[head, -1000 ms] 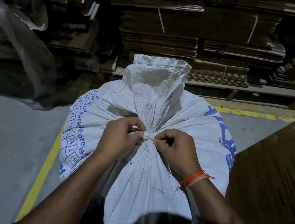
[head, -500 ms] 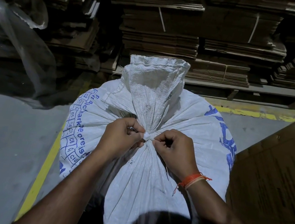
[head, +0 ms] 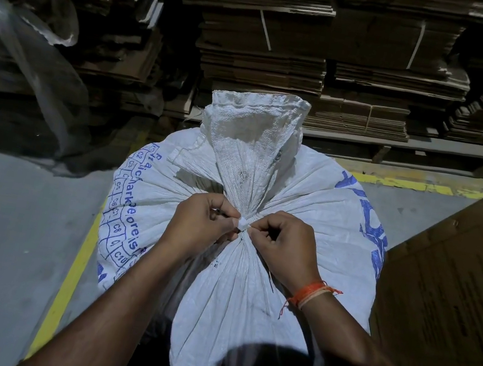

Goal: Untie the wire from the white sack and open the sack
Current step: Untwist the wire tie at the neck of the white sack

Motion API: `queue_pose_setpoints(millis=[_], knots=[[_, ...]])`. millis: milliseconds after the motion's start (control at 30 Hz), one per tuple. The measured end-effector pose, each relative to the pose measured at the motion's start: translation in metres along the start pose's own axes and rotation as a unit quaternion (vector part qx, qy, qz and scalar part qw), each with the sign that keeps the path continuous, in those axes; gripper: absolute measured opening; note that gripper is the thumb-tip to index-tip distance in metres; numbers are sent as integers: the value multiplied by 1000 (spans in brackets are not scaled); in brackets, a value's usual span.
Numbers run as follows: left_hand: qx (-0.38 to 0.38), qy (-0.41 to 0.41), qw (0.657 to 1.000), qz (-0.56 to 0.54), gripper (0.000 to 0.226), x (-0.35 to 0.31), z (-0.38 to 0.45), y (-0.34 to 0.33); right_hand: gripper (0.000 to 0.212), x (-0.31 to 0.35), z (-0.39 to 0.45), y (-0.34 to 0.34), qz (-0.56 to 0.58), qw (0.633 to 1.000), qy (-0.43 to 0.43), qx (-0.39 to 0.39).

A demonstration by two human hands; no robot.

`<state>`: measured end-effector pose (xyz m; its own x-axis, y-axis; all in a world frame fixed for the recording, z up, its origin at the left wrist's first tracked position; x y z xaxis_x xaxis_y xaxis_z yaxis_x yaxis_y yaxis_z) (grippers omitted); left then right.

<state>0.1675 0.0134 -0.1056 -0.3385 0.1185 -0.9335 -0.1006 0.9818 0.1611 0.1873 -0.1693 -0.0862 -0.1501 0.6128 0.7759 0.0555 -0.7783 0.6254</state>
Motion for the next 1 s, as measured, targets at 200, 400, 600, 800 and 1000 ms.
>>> queue_pose_setpoints(millis=[200, 400, 600, 800, 1000], knots=[[8, 15, 999, -29, 2, -3, -3, -1, 8, -6, 3, -4, 51, 995, -37, 71], [15, 22, 999, -21, 6, -7, -5, 0, 7, -12, 8, 7, 42, 990, -37, 126], [10, 18, 1000, -7, 5, -11, -5, 0, 6, -7, 10, 10, 9, 995, -12, 102], [8, 19, 1000, 16, 11, -11, -9, 1, 6, -7, 7, 6, -1, 996, -5, 93], [1, 25, 999, 21, 10, -10, -8, 0, 4, -7, 7, 5, -10, 996, 3, 85]])
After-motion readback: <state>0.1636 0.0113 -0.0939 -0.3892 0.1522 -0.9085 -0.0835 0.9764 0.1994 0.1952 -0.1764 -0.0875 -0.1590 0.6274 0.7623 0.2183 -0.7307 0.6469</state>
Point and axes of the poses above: each hand's wrist, its own z-axis towards the middle knuckle, its own y-axis out of the back of the hand, x = y × z, the point moved 9 cm from there along z, towards the middle knuckle, and after that the axes turned 3 degrees about -z, right-handed, at the moved point
